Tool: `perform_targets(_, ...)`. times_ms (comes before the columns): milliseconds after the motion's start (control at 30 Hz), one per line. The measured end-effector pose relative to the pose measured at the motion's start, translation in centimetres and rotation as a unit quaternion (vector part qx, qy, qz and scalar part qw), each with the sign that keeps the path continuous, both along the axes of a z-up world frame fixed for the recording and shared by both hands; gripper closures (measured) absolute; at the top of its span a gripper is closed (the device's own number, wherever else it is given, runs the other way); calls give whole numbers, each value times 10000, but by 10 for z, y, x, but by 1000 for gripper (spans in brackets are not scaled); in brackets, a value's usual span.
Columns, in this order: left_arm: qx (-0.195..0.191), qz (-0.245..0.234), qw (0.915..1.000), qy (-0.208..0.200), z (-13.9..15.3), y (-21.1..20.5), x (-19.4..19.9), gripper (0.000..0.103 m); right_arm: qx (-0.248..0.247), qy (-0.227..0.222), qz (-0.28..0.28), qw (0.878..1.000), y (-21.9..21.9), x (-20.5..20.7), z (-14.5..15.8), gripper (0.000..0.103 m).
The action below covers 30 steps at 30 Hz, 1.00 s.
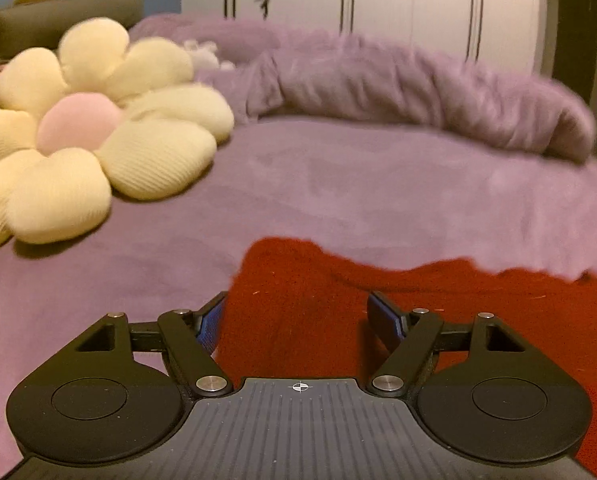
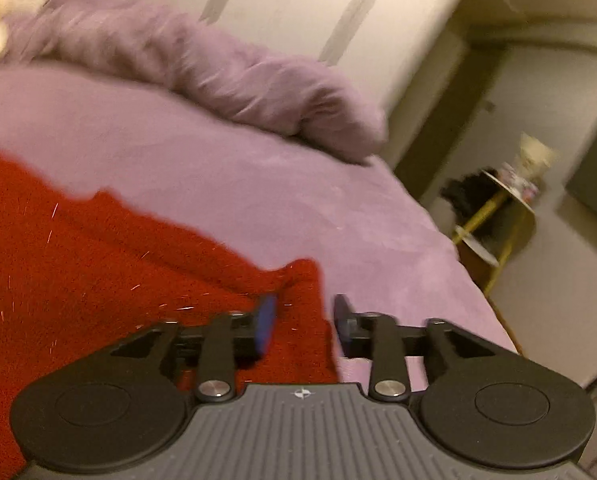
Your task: Fold small clothes
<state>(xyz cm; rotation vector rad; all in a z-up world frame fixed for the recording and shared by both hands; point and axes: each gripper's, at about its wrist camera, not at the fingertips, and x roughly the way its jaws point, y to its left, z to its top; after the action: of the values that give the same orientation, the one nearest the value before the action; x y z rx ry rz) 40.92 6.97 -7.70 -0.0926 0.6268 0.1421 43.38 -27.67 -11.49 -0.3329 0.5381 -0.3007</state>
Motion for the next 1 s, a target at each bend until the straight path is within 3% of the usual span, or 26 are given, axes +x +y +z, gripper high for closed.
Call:
perform_targets(100, -960, -519, 9923, -592, 17, -3, -49, 14, 771, -450, 685, 9937, 20, -46, 23, 69)
perform_targets(167, -1552, -809, 9814, -791, 11, -10, -71, 13, 1581, -435, 1471, 9754, 43, -75, 30, 70)
perform_targets(233, -1650, -836, 9809, -595, -4, -21, -75, 13, 2047, -221, 2029, 9573, 72, -94, 23, 71)
perform_targets(267, -1580, -728, 9841, -363, -14, -28, -73, 14, 1994, -110, 2269, 9532, 88, -101, 15, 71)
perform_targets(333, -1087, -718, 9908, -372, -25, -40, -71, 13, 1650, -12, 2397, 9567, 109, -108, -1, 73)
perform_targets(400, -337, -869, 9947, -435, -29, -51, -70, 13, 1412, -78, 2289, 9631, 105, -105, -10, 73)
perform_targets(467, -207, -742, 9955, -551, -31, -40, -68, 14, 1404, -65, 1607, 9769, 78, -92, -10, 72)
perform_targets(533, -303, -154, 9987, -368, -35, -18, -62, 14, 1578, -163, 935, 9829, 37, -85, -9, 75)
perform_targets(567, -528, 94, 9980, -324, -37, -2, -62, 12, 1567, -248, 724, 9847, 18, -86, -7, 95)
perform_targets(600, -794, 294, 9960, -282, -38, 14, -63, 12, 1480, -240, 585, 9870, 3, -87, -6, 103)
perform_targets(700, -980, 756, 9923, 45, -34, 42, -69, 16, 1255, -203, 202, 9917, -25, -102, 3, 103)
perform_targets(733, -1110, 606, 9919, 124, -32, 48, -74, 16, 1233, -174, 177, 9921, -29, -111, 8, 100)
perform_targets(767, -1247, 413, 9911, 204, -31, 54, -79, 15, 1359, -125, 117, 9906, -33, -120, 13, 88)
perform_targets(800, -1401, 179, 9895, 317, -30, 57, -85, 15, 1628, -109, 101, 9866, -37, -132, 17, 81)
perform_targets(867, -1822, -285, 9818, 457, -30, 65, -100, 15, 2415, -15, 179, 9702, -57, -152, 25, 58)
perform_targets(933, -2300, -707, 9687, 616, -31, 70, -113, 15, 3209, 241, 442, 9458, -71, -171, 21, 50)
perform_targets(1000, -2586, -999, 9585, 672, -32, 69, -118, 15, 3523, 379, 694, 9325, -85, -174, 18, 50)
